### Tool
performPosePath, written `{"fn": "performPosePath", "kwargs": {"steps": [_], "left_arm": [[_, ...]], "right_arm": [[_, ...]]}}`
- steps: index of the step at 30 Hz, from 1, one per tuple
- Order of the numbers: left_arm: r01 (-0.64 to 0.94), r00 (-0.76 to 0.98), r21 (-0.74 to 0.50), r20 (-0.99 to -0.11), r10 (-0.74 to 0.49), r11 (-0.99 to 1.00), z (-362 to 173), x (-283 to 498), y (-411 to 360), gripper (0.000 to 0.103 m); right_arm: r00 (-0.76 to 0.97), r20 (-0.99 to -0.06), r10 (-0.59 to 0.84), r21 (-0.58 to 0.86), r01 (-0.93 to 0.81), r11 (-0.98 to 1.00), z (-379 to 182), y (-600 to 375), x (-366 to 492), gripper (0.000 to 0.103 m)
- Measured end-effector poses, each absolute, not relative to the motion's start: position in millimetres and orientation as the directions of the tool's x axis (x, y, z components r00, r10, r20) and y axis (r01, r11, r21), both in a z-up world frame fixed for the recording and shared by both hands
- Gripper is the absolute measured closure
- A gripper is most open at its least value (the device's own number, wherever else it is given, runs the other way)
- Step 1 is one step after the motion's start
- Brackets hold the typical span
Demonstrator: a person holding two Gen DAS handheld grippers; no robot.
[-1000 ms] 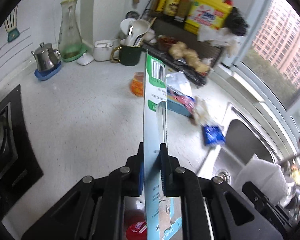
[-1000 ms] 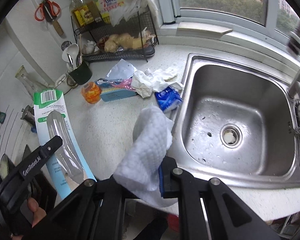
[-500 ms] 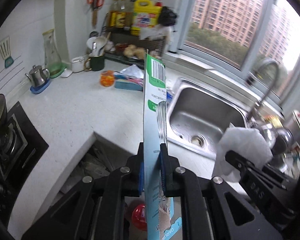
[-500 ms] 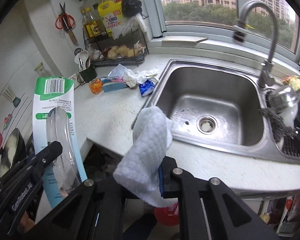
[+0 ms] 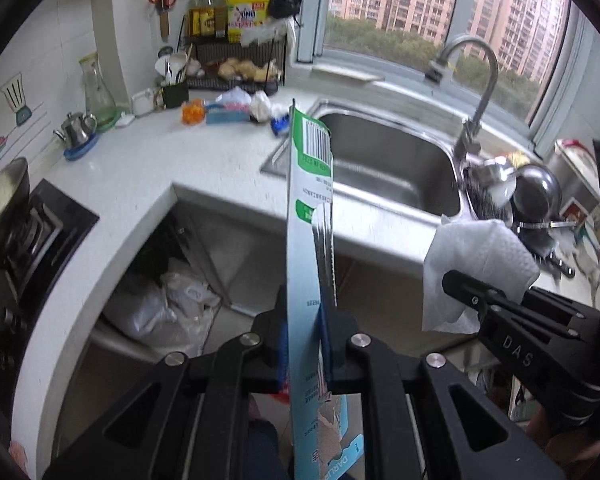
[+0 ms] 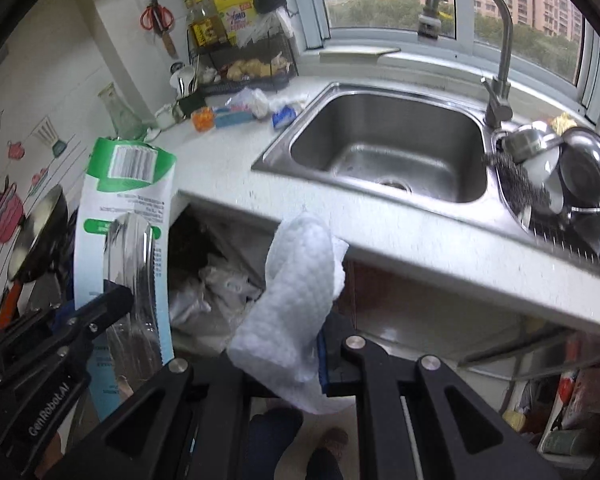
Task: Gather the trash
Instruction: 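Carry the packaging and wipe down toward the red bin with both tools, then open both tools to drop the packaging and wipe into the red bin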
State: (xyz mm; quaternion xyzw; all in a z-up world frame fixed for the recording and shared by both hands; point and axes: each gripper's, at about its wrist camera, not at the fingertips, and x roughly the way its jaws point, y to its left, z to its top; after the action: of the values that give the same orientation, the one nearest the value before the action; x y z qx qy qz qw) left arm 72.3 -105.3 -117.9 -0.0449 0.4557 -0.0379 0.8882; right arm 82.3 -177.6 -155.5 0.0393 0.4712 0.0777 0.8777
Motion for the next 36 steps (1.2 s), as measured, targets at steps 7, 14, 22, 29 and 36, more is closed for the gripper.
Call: {"fn": "performPosePath", "kwargs": {"steps": [7, 14, 22, 29, 36], "left_arm": [[0.058, 0.520, -0.080, -0.849, -0.098, 0.995, -147, 49, -112, 0.092], [0.074, 0.421, -0.091, -0.900, -0.114, 0.993, -198, 42, -100, 0.092], [0.074, 0.318, -0.118, -0.939, -0.135, 0.990, -294, 54, -89, 0.092], [0.110, 0.276, -0.126, -0.949, -0.152, 0.986, -408, 75, -94, 0.092], [0.151, 0.162, -0.156, -0.970, -0.180, 0.976, -535, 88, -104, 0.091]], "right_arm": [[0.477, -0.857, 0.197, 0.172, -0.095, 0.980, -193, -182, 57, 0.094], [0.408, -0.894, 0.186, 0.174, -0.069, 0.982, -235, -176, 46, 0.094], [0.332, -0.925, 0.186, 0.178, -0.052, 0.983, -312, -162, 47, 0.094], [0.254, -0.948, 0.190, 0.196, -0.005, 0.981, -414, -170, 68, 0.094], [0.188, -0.966, 0.178, 0.178, -0.017, 0.984, -528, -173, 85, 0.094]]}}
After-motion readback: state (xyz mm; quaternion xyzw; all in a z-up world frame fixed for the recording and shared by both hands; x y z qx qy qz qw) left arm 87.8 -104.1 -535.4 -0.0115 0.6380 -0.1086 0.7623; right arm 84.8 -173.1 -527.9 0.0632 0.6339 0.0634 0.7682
